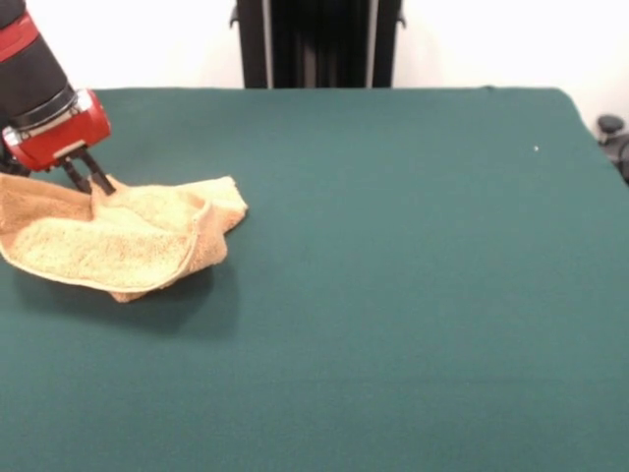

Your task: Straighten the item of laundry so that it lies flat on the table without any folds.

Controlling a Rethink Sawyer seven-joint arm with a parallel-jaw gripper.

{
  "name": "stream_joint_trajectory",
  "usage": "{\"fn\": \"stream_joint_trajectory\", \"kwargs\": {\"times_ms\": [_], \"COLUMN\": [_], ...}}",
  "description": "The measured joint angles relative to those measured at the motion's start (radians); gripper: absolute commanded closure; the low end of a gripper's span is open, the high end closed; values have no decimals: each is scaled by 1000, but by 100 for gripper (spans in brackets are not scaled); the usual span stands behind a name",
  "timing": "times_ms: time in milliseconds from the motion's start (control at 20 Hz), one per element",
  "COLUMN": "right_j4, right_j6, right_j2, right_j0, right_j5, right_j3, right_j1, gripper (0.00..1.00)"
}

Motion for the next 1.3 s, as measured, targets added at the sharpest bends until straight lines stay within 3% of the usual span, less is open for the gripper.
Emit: {"fn": "stream_joint_trajectory", "kwargs": {"times_ms": [400, 600, 950, 1300], "right_j4": [-2, -23, -84, -69], "right_j6": [0, 0, 0, 0], "right_j2": [0, -14, -82, -155], "right_j0": [6, 53, 209, 382], "right_j5": [0, 0, 0, 1], "right_j3": [0, 1, 12, 24], "right_j1": [-1, -27, -138, -254], "gripper": [100, 100, 100, 100]}}
